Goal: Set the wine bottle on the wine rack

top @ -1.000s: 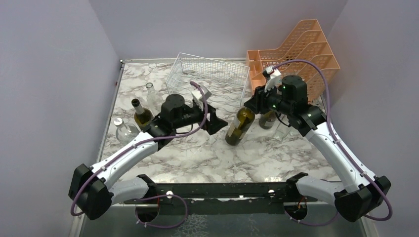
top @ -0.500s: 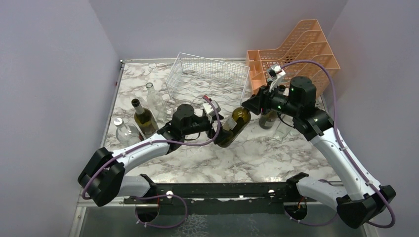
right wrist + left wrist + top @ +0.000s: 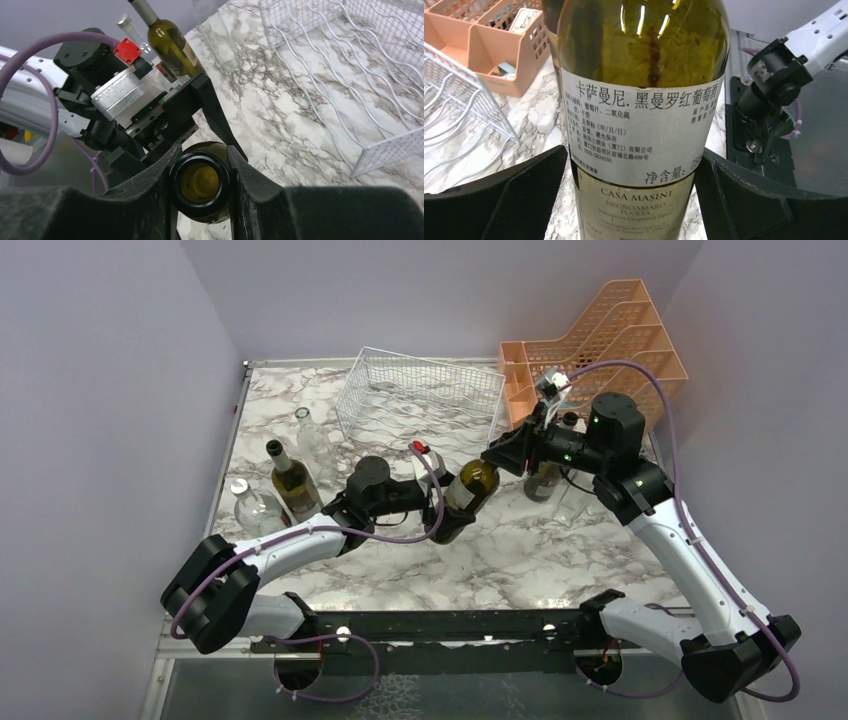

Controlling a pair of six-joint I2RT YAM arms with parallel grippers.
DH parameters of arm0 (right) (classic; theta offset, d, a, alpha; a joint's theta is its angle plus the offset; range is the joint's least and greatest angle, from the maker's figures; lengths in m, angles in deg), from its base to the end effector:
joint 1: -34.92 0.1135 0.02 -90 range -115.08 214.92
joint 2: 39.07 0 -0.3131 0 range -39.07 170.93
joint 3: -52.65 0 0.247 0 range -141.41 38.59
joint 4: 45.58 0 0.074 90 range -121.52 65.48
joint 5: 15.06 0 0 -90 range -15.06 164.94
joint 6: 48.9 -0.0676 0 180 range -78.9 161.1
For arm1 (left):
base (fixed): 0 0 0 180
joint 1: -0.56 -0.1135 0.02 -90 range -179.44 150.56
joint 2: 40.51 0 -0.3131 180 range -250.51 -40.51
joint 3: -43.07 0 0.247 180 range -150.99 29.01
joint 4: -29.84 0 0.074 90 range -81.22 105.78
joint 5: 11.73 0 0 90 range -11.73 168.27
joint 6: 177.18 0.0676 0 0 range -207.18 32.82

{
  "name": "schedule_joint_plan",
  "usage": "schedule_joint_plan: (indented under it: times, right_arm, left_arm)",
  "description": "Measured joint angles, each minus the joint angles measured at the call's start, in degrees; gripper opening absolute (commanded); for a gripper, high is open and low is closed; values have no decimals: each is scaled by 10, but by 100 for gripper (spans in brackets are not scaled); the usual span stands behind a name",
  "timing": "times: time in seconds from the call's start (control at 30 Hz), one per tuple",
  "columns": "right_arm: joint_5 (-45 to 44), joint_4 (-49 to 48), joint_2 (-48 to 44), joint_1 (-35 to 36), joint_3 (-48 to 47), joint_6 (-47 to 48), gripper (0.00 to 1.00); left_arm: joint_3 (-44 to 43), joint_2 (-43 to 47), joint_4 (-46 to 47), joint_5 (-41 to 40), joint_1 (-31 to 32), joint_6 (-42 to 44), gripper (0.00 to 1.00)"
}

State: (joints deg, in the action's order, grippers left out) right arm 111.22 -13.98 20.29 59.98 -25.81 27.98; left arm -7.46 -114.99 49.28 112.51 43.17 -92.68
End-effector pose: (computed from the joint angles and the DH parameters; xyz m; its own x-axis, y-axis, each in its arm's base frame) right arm 0.1817 0.1291 0.4359 -0.3872 0.0209 -0.9217 -0.7977 0.4937 0.3463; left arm 0.1887 -0.2253 0.3047 -0.1508 0.0311 -0.9881 0.9625 0.2327 -0.1396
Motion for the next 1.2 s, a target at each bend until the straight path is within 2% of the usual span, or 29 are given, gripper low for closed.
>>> schedule_joint_plan:
  times: [0.4, 0.5, 0.63, 0.67, 0.7, 0.73, 0.77, 0.83, 0.97, 1.07, 1.2]
  right_arm:
    - [98, -30, 0, 0, 2, 8, 1]
    - [115, -35, 0, 0, 2, 8, 1]
    - [129, -45, 0, 0, 2, 10, 6]
    - [129, -47, 0, 0, 2, 12, 16]
    - [129, -48, 0, 0, 2, 14, 26]
    - [129, -48, 0, 0, 2, 14, 36]
    - [129, -46, 0, 0, 2, 14, 48]
    - [127, -42, -1, 0, 2, 10, 59]
    - [106, -17, -8, 0, -17, -2, 72]
    - [67, 18, -13, 0, -44, -5, 75]
    - [-6, 76, -17, 0, -87, -9, 75]
  left_arm:
    - [7, 4, 38, 83, 3, 0, 98]
    - [7, 4, 41, 98, 3, -5, 92]
    - [7, 4, 44, 113, 3, -12, 59]
    - [7, 4, 43, 114, 3, -18, 48]
    - [7, 4, 43, 114, 3, -20, 28]
    - [7, 4, 43, 113, 3, -20, 4]
    - [7, 4, 43, 113, 3, -20, 0]
    - [7, 4, 41, 109, 4, -14, 0]
    - [7, 4, 25, 73, 4, 22, 0]
    - [2, 4, 10, 42, 4, 71, 0]
    - [-24, 4, -22, 1, 4, 180, 0]
